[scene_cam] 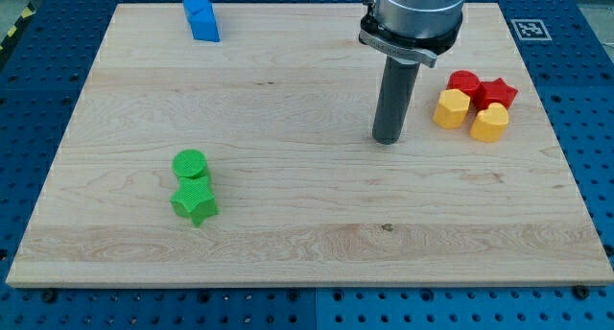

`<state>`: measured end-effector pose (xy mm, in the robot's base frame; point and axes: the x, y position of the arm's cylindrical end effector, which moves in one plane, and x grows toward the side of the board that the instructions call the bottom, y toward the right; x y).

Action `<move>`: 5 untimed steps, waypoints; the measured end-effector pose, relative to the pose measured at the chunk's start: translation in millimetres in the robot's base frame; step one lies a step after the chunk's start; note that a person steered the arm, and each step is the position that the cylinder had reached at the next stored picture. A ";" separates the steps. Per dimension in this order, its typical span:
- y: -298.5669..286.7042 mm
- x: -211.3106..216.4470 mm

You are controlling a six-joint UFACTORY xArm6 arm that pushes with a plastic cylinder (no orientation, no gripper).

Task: Place your arm to the center of the board

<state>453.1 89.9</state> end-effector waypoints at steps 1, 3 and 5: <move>0.1 0.0; -0.2 0.0; -1.3 0.1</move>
<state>453.3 88.6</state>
